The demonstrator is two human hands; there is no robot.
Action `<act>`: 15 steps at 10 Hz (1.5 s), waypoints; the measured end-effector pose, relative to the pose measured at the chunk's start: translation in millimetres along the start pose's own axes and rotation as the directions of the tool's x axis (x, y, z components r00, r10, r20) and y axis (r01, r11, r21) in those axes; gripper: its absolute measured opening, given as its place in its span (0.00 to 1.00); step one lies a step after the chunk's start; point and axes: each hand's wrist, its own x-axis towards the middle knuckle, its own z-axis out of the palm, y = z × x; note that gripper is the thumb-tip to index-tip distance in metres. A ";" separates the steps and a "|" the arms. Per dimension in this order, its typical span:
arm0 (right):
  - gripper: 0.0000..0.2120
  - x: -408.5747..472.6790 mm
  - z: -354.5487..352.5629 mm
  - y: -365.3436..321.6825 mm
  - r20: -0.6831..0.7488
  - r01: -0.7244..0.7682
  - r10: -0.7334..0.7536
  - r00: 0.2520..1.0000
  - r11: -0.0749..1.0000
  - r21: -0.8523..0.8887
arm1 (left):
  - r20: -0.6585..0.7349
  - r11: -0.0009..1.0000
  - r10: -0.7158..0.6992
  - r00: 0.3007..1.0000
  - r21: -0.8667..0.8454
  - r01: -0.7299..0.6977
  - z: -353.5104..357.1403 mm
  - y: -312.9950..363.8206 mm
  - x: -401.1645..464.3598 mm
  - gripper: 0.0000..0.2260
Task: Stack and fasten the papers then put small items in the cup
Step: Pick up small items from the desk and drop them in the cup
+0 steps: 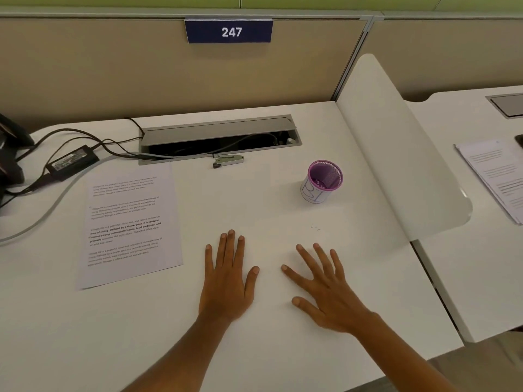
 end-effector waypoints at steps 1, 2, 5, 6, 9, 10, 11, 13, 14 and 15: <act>0.31 3.6 5.0 8.6 0.030 -0.060 0.062 0.998 0.997 -0.052 | -0.009 1.000 0.002 1.000 -0.014 -0.002 0.5 0.1 0.4 0.34; 0.31 10.2 5.4 17.7 0.016 -0.118 0.119 0.993 0.991 -0.062 | -0.021 1.000 0.004 1.000 -0.026 -0.004 0.8 0.2 0.2 0.34; 0.31 38.2 2.8 42.9 -0.033 -0.264 0.263 0.964 0.963 -0.061 | -0.019 1.000 0.006 1.000 -0.021 -0.006 -0.1 0.3 -0.6 0.34; 0.32 44.6 4.0 52.2 -0.025 -0.329 0.329 0.944 0.943 -0.056 | -0.018 1.000 0.007 1.000 -0.015 -0.007 0.2 0.1 -0.7 0.34; 0.43 19.2 25.4 13.0 -0.100 -0.581 0.586 0.804 0.811 0.076 | -0.030 1.000 0.006 1.000 -0.025 -0.006 0.9 0.2 -0.3 0.33; 0.47 22.4 33.5 -3.3 -0.040 -0.657 0.665 0.746 0.744 0.122 | -0.027 1.000 0.004 1.000 -0.016 -0.005 1.6 0.0 -0.2 0.33; 0.49 42.2 28.1 -15.8 -0.015 -0.683 0.698 0.716 0.705 0.190 | -0.020 1.000 0.002 1.000 -0.008 -0.002 2.4 -0.3 0.2 0.34; 0.48 79.0 17.7 -20.9 -0.014 -0.708 0.731 0.683 0.666 0.237 | -0.017 1.000 -0.002 1.000 -0.005 0.002 0.9 0.3 0.1 0.34; 0.47 86.7 17.0 -14.5 -0.006 -0.700 0.724 0.690 0.670 0.248 | -0.023 1.000 -0.001 1.000 -0.017 0.000 1.0 0.3 0.0 0.34; 0.45 84.3 17.7 -4.9 -0.002 -0.688 0.720 0.694 0.664 0.292 | -0.029 1.000 0.004 1.000 -0.020 -0.004 1.0 -0.2 -0.5 0.33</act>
